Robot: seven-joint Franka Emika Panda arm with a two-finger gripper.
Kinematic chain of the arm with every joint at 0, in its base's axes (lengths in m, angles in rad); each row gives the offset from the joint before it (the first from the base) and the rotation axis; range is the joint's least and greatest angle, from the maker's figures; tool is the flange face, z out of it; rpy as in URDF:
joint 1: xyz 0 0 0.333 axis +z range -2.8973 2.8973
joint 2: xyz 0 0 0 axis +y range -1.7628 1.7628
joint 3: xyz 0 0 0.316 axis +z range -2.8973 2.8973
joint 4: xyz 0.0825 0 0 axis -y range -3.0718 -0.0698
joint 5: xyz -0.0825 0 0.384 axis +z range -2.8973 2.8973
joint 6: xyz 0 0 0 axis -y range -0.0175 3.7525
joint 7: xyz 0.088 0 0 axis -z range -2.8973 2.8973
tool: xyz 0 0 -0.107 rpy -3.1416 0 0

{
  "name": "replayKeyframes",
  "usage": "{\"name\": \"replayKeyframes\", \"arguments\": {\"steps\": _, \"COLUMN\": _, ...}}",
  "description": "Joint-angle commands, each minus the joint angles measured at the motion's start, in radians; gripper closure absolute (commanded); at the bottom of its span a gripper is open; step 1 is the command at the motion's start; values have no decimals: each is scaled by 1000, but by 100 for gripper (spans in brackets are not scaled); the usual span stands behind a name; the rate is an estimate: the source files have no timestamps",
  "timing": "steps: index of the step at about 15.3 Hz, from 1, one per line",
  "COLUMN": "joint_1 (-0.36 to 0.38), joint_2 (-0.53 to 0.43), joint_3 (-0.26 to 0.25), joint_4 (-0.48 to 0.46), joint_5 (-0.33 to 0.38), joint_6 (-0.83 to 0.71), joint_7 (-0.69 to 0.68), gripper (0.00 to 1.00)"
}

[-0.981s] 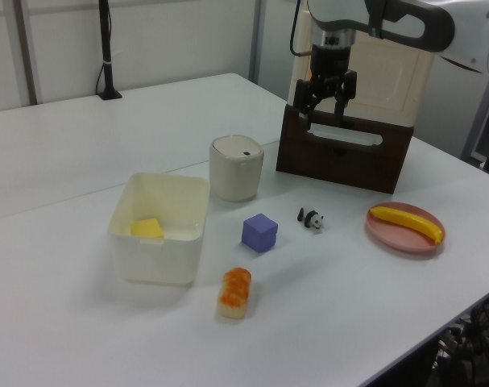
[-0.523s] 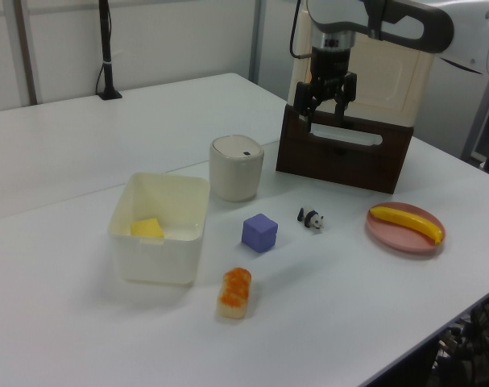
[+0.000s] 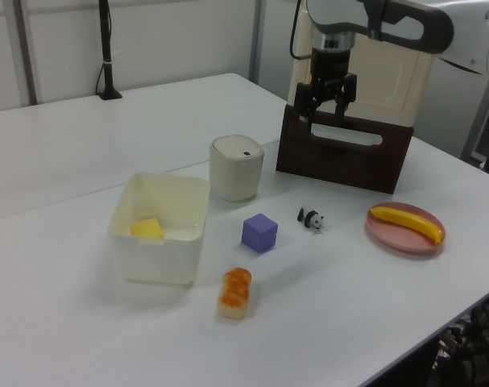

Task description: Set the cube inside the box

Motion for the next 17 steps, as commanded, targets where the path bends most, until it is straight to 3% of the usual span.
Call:
{"name": "replayKeyframes", "arguments": {"steps": 1, "joint_1": -8, "joint_2": -24, "joint_3": -9, "joint_4": -31, "joint_5": 21, "joint_6": 24, "joint_7": -2, "gripper": 0}}
{"name": "replayKeyframes", "arguments": {"steps": 17, "joint_1": -4, "joint_2": -24, "joint_3": -8, "joint_4": -43, "joint_5": 23, "joint_6": 16, "joint_7": -8, "gripper": 0}}
